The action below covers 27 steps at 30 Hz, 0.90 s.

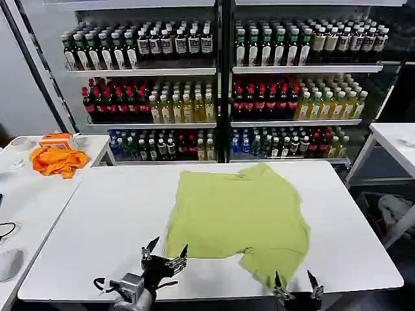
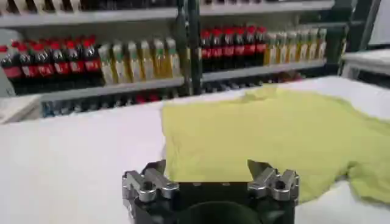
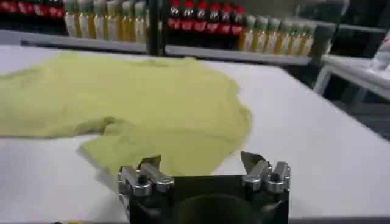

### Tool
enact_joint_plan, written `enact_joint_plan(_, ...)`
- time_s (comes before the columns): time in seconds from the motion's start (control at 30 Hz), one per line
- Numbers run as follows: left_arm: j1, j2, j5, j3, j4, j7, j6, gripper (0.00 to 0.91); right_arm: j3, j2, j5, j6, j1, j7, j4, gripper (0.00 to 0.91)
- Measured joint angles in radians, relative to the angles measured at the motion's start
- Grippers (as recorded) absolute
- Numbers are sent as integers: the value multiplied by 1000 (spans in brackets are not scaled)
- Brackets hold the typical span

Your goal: Fold and organize the clothes.

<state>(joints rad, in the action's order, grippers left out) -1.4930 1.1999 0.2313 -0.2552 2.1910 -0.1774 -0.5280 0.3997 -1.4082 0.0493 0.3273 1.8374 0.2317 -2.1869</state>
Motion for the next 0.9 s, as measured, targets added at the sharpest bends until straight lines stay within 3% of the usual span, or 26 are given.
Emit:
enact_joint_plan(0.1, 24, -3, 7, 5, -30, -5, -11, 907, -19, -8, 0, 1, -8, 6, 15, 907)
enact_joint_plan(0.13, 32, -4, 9, 6, -40, -6, -15, 705, -24, -10, 1, 1, -9, 7, 19, 756)
enact_joint_plan(0.17, 42, -5, 12, 7, -50, -8, -18, 383, -30, -12, 4, 1, -11, 8, 24, 615)
enact_joint_plan(0.2, 49, -6, 15, 9, -59, -9, -21, 81, -34, -14, 7, 1, -12, 10, 28, 302)
enact_joint_plan(0.23, 56, -7, 18, 10, -67, -11, -24, 50, -38, -16, 10, 1, -12, 12, 31, 101)
enact_joint_plan(0.27, 63, -7, 22, 12, -76, -12, -26, 30, -41, -17, 13, 1, -13, 13, 33, 0)
enact_joint_plan(0.9, 84, -29, 85, 25, -164, -6, -44, 20, -46, -28, 68, -8, 3, 8, 30, 0)
